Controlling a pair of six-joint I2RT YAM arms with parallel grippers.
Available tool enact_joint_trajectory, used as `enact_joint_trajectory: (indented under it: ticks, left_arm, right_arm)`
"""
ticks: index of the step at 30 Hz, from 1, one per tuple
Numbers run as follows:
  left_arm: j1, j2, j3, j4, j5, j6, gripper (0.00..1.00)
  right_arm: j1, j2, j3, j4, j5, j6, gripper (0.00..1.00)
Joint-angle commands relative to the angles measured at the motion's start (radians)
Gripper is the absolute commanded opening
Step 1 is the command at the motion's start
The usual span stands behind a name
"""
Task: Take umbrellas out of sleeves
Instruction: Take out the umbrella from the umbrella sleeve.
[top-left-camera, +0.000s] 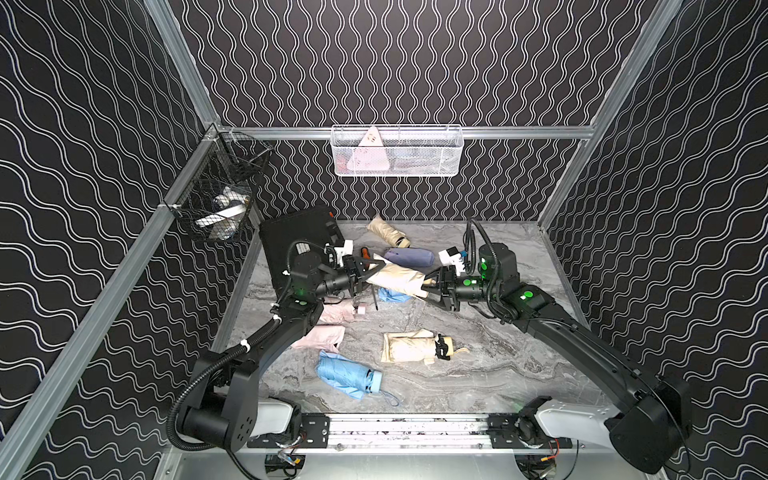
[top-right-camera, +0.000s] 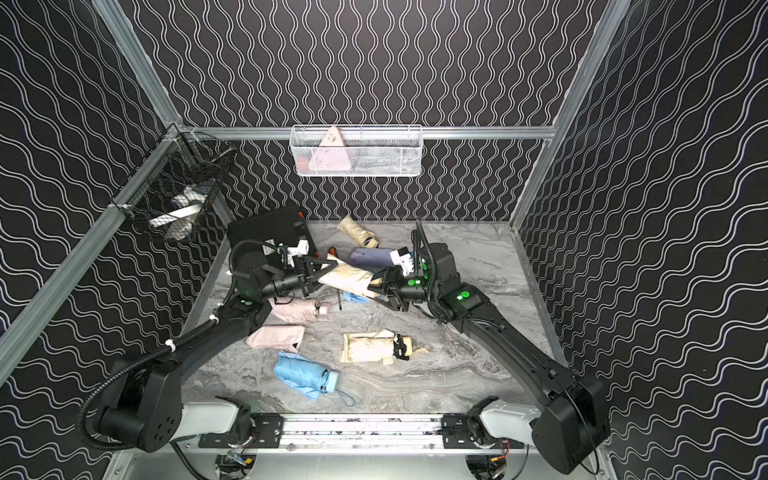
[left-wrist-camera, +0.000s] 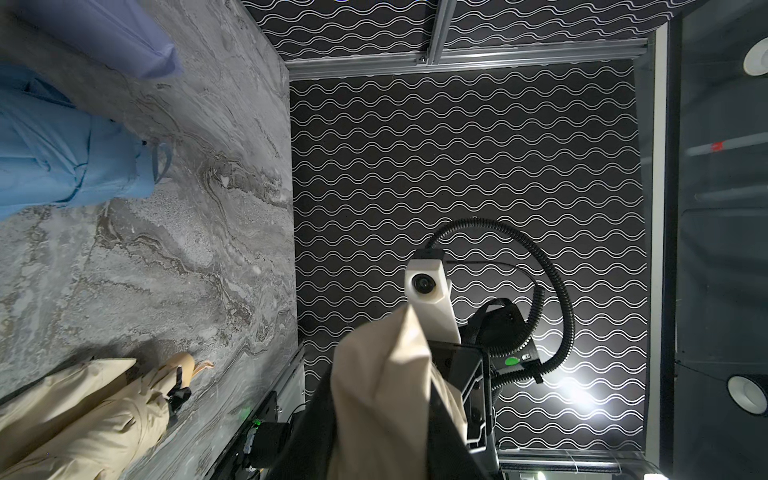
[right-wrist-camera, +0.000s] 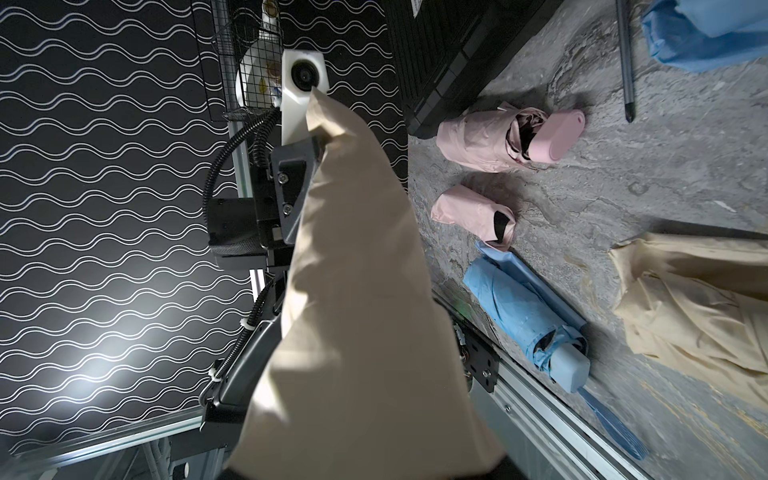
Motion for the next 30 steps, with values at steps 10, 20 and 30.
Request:
enact_joint_trajectory:
  ticks: [10,20,30]
  left_arm:
    - [-0.002,-0.015,-0.007,0.093,0.014,-0.051,0.10]
    - [0.015,-0.022,0.025,-0.038,0.046,0.057,0.76]
    - [-0.035,-0.043,0.269,-0.944,0.008,0.814,0.99]
  right_arm:
    - [0.019,0.027,0.029,0.055,0.041,-0.002,0.28]
    - [-0.010,-0.041,-0.002,-0.013,0.043,-0.057,0.14]
    - [-0.098,-0.019,0.041,-0.253,-0.173,-0.280,0.13]
